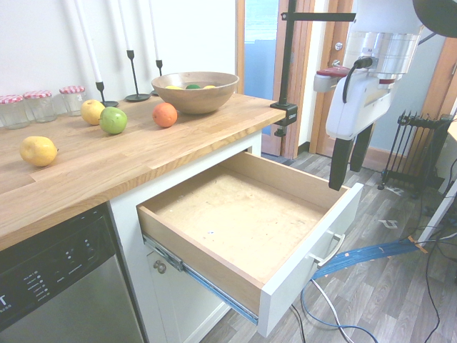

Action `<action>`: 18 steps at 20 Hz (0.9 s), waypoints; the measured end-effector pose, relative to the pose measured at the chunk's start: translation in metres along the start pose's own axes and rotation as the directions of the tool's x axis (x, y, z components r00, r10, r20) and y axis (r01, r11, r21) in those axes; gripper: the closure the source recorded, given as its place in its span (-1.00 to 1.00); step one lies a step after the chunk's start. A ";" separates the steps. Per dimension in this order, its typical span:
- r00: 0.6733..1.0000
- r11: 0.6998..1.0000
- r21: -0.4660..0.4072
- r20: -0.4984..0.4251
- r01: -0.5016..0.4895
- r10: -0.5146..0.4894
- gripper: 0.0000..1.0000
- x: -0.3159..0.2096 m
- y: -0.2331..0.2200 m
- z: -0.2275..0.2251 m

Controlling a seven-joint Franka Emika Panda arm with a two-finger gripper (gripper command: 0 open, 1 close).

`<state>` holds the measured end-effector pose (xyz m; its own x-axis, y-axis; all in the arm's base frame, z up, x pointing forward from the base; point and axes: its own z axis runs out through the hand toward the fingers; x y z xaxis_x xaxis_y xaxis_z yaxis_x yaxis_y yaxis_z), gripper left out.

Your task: Close the drawer

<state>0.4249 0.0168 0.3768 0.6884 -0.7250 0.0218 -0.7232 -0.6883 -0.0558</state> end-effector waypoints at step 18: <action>1.000 0.999 -0.043 0.021 0.002 -0.001 -1.00 -0.018 0.026 0.061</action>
<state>0.3967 0.0135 0.3136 0.6904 -0.7235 0.0006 -0.7234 -0.6903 -0.0132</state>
